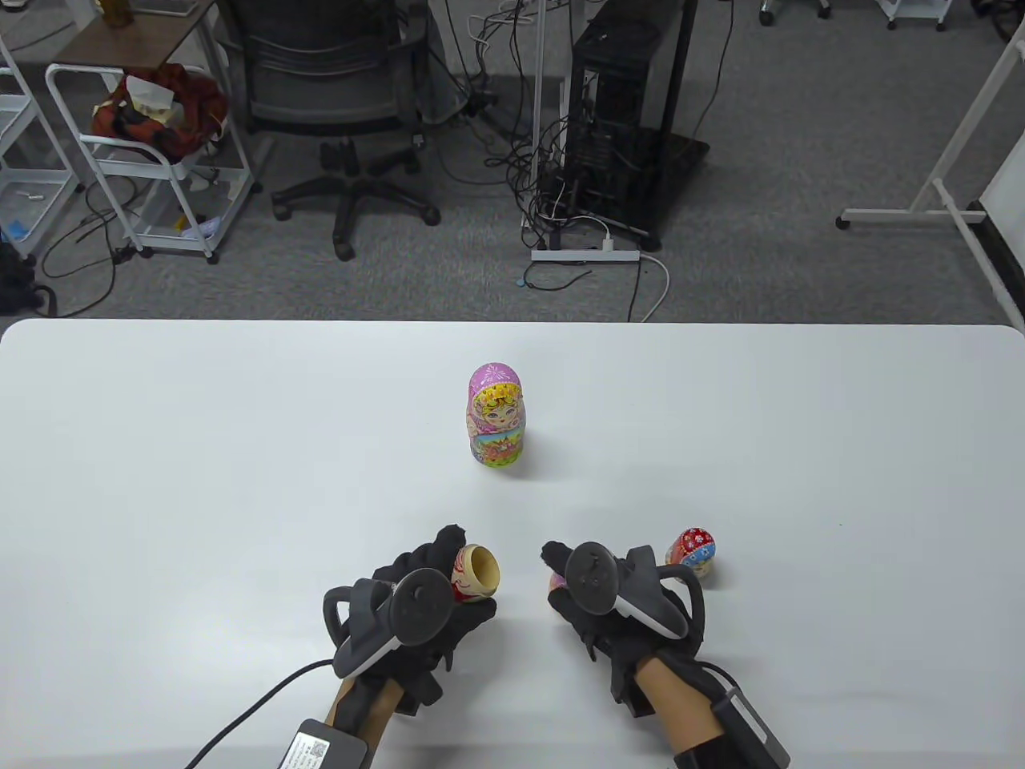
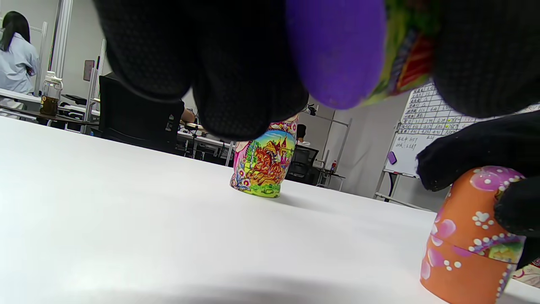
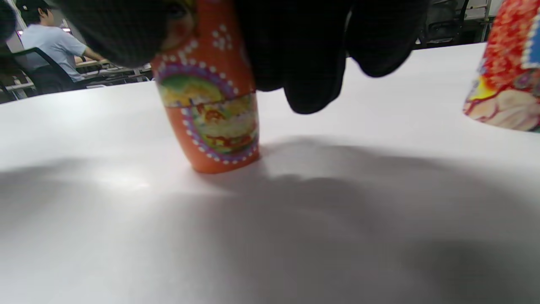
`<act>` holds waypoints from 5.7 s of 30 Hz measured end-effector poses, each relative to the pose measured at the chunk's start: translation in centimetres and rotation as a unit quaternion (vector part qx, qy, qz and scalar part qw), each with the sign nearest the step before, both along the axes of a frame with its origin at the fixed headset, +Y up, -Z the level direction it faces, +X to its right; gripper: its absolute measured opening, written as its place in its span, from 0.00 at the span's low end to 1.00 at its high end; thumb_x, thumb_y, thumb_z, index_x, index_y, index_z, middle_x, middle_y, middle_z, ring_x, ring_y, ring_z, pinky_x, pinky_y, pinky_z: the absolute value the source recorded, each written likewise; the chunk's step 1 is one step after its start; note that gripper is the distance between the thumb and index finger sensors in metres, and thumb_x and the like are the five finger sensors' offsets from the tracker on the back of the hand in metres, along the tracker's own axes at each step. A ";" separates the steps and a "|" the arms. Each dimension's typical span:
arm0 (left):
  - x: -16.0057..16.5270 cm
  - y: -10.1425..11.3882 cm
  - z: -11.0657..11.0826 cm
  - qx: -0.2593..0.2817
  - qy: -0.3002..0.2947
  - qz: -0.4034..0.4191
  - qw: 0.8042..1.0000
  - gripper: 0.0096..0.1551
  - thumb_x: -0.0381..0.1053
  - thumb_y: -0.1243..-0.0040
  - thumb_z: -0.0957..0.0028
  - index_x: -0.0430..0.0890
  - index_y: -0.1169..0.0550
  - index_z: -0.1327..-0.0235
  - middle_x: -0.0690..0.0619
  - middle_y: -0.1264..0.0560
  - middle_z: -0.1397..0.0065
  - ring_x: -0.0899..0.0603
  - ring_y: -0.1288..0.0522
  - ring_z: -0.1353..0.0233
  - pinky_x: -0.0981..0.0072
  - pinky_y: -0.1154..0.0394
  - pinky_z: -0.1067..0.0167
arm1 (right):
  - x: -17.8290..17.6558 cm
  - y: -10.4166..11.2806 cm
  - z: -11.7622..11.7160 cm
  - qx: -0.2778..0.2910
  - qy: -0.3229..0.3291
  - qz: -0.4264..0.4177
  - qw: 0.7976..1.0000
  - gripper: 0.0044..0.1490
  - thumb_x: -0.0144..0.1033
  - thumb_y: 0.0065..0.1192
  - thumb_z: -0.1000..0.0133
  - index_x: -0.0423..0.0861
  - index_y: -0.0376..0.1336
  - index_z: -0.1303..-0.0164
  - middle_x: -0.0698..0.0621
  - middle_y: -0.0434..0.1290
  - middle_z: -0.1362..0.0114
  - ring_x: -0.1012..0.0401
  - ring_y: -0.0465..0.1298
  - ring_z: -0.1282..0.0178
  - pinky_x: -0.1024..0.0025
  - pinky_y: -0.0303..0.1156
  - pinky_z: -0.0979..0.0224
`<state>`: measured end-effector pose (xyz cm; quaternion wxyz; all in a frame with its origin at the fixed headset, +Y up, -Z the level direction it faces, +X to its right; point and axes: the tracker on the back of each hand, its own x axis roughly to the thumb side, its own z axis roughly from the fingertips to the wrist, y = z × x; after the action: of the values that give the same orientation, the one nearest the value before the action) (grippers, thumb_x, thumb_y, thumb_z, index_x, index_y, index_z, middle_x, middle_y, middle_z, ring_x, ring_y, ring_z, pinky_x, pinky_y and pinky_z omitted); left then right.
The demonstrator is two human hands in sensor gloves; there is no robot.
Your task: Nest individual Russian dolls into a nested set
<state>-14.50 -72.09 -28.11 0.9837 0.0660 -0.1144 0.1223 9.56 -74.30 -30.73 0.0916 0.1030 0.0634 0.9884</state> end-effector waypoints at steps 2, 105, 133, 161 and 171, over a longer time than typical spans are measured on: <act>0.0 0.0 0.0 -0.003 -0.002 -0.001 1.000 0.59 0.78 0.33 0.66 0.47 0.36 0.27 0.50 0.21 0.32 0.49 0.16 0.40 0.49 0.21 0.38 | 0.5 0.1 -0.1 -0.003 -0.005 -0.013 1.000 0.37 0.56 0.62 0.47 0.69 0.50 0.28 0.52 0.67 0.22 0.53 0.76 0.30 0.51 0.71 0.29; 0.3 -0.1 0.0 -0.037 -0.044 0.033 0.998 0.58 0.78 0.34 0.64 0.48 0.37 0.25 0.51 0.22 0.32 0.49 0.16 0.40 0.50 0.21 0.38 | 6.5 3.9 -0.5 0.044 -0.039 -0.312 0.948 0.39 0.59 0.60 0.46 0.67 0.48 0.26 0.45 0.65 0.24 0.51 0.75 0.34 0.50 0.71 0.31; 0.6 0.5 0.4 -0.018 -0.048 0.032 0.998 0.58 0.79 0.33 0.67 0.55 0.36 0.25 0.51 0.19 0.36 0.50 0.15 0.44 0.51 0.20 0.40 | 0.3 5.6 2.1 0.075 0.093 -0.295 0.948 0.41 0.61 0.60 0.47 0.63 0.49 0.26 0.45 0.66 0.25 0.52 0.77 0.36 0.51 0.72 0.34; 0.5 0.1 0.1 -0.085 -0.078 0.094 0.989 0.59 0.77 0.32 0.65 0.52 0.37 0.24 0.48 0.18 0.38 0.50 0.16 0.47 0.50 0.20 0.40 | -0.2 5.0 1.9 0.061 0.082 -0.322 0.941 0.42 0.60 0.62 0.49 0.58 0.52 0.27 0.43 0.70 0.29 0.55 0.81 0.43 0.57 0.77 0.38; 0.7 -0.5 -0.2 -0.107 -0.075 0.088 0.987 0.60 0.75 0.32 0.65 0.50 0.40 0.23 0.47 0.19 0.39 0.49 0.17 0.49 0.49 0.21 0.41 | -0.6 3.2 1.2 -0.005 0.050 -0.387 0.921 0.45 0.59 0.62 0.49 0.51 0.52 0.26 0.39 0.73 0.34 0.56 0.84 0.49 0.60 0.79 0.43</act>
<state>-13.77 -72.57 -28.34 0.9590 -0.0390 -0.1681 0.2246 8.99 -71.06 -29.52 0.4644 0.1686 0.0284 0.8690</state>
